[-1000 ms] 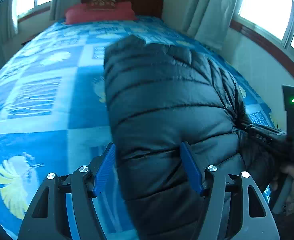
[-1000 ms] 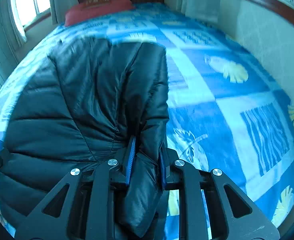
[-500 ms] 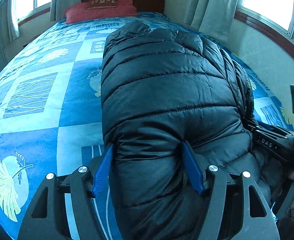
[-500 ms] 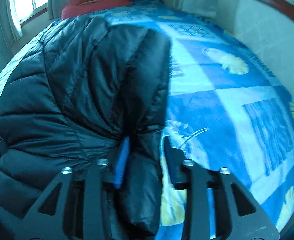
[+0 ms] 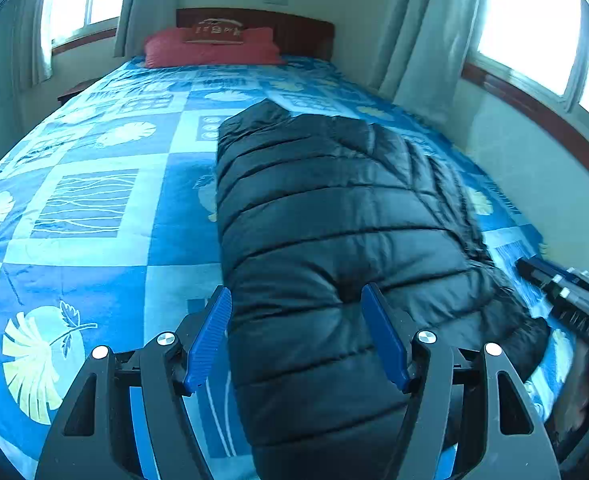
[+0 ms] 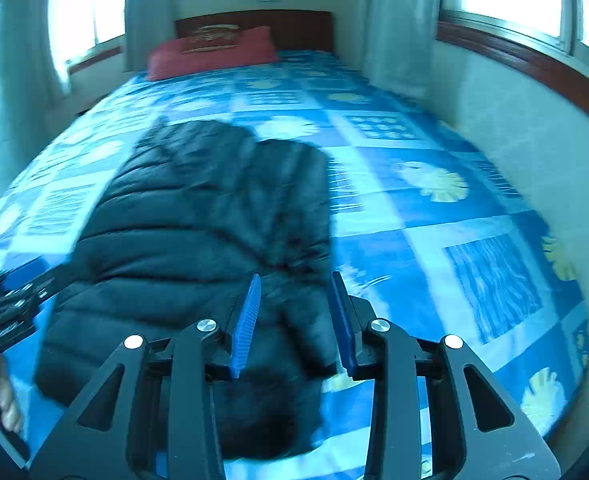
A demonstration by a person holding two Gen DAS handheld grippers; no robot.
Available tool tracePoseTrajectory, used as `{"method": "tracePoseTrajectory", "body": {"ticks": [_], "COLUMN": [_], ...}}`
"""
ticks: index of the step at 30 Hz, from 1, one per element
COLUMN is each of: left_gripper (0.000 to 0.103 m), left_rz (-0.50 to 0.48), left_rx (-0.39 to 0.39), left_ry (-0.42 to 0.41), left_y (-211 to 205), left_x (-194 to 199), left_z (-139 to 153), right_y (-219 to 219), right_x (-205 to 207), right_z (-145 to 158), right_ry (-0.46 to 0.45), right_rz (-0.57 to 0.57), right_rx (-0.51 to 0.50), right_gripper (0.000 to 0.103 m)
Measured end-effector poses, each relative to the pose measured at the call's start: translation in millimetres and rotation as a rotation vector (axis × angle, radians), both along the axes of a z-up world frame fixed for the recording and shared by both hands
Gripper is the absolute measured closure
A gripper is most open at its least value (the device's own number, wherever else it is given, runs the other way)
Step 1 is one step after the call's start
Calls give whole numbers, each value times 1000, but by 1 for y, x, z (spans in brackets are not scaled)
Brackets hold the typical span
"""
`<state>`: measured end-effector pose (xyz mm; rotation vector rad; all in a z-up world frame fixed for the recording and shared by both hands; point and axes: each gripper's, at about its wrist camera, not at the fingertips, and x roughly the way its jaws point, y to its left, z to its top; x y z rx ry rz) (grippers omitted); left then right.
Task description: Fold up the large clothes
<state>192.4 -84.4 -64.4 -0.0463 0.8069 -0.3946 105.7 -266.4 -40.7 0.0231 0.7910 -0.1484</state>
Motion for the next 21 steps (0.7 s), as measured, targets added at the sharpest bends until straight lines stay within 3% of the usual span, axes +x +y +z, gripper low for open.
{"method": "tracePoseTrajectory", "body": {"ticks": [5, 9, 16, 21], "left_gripper": [36, 36, 38, 37], "left_rz": [-41, -69, -63, -44], "left_rx": [18, 94, 55, 4], "left_ry": [102, 70, 68, -1], "left_y": [-11, -22, -8, 6], "left_x": [6, 4, 2, 21], "left_z": [-29, -44, -24, 13], "right_y": [6, 1, -1, -11], "right_x": [8, 9, 5, 13], "right_z": [-46, -71, -43, -1], "right_ry": [127, 131, 129, 49], "right_rz": [33, 28, 30, 26], "right_rx": [-8, 36, 48, 115], "right_gripper": [75, 74, 74, 73]}}
